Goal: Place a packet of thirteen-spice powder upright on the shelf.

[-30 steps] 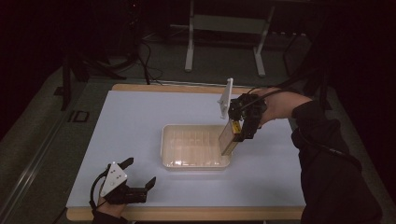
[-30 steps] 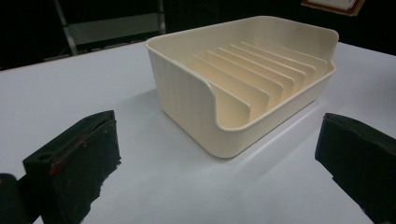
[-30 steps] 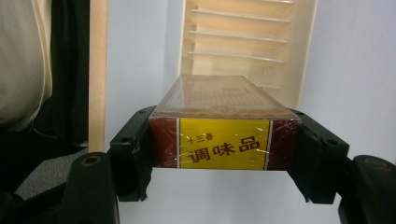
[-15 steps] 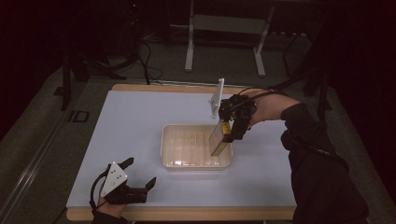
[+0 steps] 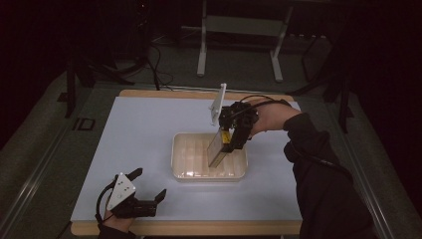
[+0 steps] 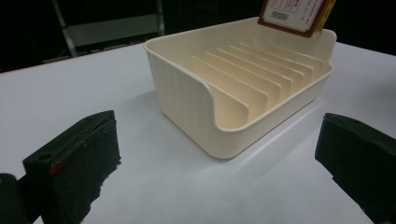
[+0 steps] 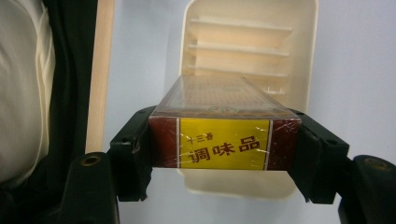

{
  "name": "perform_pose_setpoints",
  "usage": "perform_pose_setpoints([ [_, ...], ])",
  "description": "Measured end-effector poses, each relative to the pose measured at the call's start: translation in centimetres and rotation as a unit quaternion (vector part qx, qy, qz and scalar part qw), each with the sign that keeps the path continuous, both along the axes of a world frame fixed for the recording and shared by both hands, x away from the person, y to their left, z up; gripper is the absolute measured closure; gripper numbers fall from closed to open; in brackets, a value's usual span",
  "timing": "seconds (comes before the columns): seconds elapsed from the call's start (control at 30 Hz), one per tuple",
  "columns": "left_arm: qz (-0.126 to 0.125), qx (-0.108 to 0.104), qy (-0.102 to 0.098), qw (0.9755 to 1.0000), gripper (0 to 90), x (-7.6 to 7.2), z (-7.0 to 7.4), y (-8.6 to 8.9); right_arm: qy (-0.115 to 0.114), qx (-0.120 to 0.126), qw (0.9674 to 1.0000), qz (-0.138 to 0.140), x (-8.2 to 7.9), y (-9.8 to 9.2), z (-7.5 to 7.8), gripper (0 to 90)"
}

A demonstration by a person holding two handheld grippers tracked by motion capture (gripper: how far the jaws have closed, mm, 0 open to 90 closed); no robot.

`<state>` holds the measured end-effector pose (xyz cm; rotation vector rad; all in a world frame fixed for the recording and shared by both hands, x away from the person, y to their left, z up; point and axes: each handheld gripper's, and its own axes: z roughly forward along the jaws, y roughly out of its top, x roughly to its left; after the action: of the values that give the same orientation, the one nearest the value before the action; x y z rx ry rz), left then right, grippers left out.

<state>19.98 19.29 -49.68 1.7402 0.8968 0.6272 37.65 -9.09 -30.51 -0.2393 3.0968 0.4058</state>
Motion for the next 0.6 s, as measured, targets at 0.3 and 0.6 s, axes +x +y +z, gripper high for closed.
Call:
perform_pose_setpoints([
  [0.3,0.0,-0.002,-0.001,1.0,0.0,0.0,0.0,0.0,0.009,0.024,0.9997,-0.007,0.4,1.0,-0.7,32.0],
  [0.6,-0.001,-0.002,-0.001,1.0,0.0,0.0,0.0,0.1,0.011,0.052,0.9983,-0.025,1.4,1.4,-2.1,31.9],
])
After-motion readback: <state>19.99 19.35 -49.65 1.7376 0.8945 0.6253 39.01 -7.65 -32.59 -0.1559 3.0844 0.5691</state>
